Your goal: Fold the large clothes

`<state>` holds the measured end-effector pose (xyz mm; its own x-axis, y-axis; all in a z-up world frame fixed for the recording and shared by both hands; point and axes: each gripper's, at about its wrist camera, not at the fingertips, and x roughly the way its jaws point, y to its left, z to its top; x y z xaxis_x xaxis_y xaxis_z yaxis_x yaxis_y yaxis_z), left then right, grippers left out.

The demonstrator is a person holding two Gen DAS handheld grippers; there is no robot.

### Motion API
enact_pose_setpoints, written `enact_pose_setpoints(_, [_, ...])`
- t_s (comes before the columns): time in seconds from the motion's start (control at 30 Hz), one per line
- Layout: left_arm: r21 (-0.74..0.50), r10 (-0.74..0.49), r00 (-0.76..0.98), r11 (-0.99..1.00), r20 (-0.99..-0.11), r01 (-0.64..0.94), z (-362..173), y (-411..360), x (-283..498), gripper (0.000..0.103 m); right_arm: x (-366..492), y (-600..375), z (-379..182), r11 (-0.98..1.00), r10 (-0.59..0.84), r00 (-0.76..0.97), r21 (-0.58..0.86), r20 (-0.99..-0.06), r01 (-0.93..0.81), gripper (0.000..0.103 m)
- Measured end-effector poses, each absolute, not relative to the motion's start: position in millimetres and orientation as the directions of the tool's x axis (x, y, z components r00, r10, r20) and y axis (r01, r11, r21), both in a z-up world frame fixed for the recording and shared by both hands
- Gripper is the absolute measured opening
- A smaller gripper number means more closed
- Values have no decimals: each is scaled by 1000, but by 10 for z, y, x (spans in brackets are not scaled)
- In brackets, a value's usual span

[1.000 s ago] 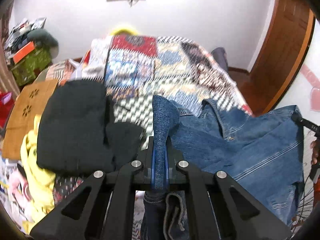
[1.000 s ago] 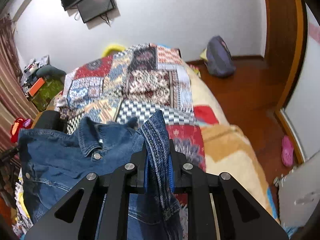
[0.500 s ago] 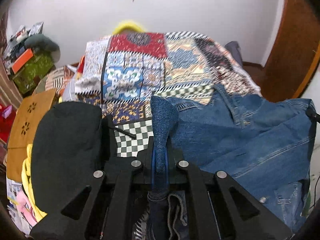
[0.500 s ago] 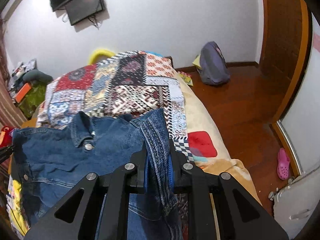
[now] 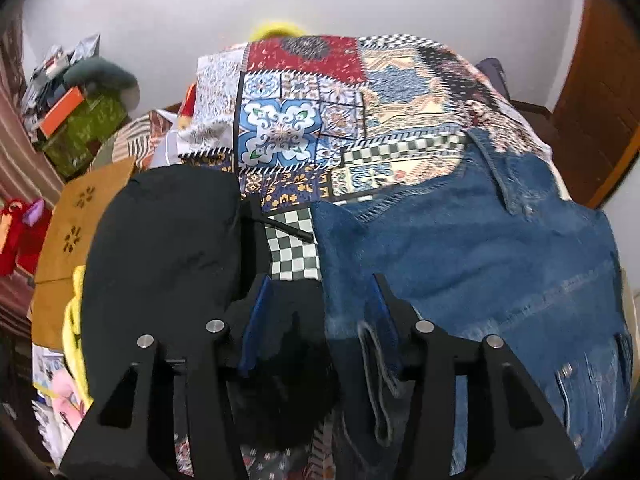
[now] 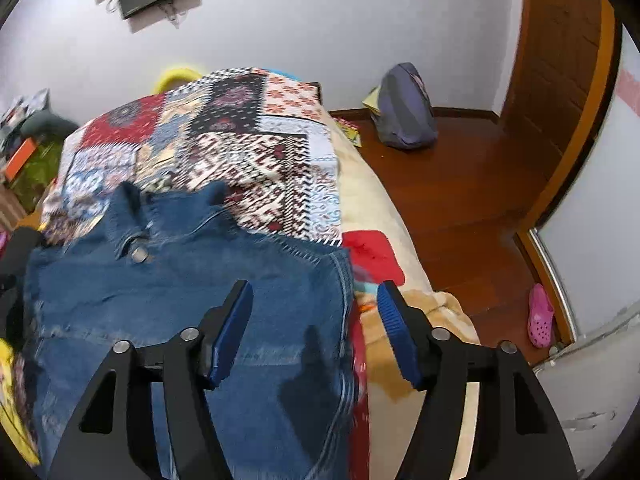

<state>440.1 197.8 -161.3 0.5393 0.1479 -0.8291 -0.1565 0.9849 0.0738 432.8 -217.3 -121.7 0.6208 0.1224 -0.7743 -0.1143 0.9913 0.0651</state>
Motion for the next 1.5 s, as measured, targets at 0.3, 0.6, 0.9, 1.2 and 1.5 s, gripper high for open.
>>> enact_pose_setpoints(0.3, [25, 83, 594, 994, -800, -105, -1132, 1777, 3592, 71, 3499, -2054, -769, 974, 152, 671, -5, -725, -226, 74])
enact_pose_setpoints(0.6, [-54, 7, 569, 994, -822, -90, -1128, 1789, 2851, 73, 2852, -2119, -781, 968, 147, 668, -32, -729, -248, 78])
enact_pose_setpoints(0.9, [-152, -100, 453, 985, -886, -80, -1756, 1728, 2431, 75, 2456, -2256, -1191, 976, 150, 584, 26, -798, -215, 78])
enact_pose_setpoints(1.2, [-248, -207, 316, 964, -926, -96, -2391, 1551, 2276, 75, 2311, -2385, -1852, 973, 216, 426, 154, -879, -174, 78])
enact_pose_setpoints(1.5, [-381, -332, 300, 917, -894, -121, -2591, 1465, 2290, 72, 2285, -2524, -2194, 964, 266, 385, 245, -884, -105, 72])
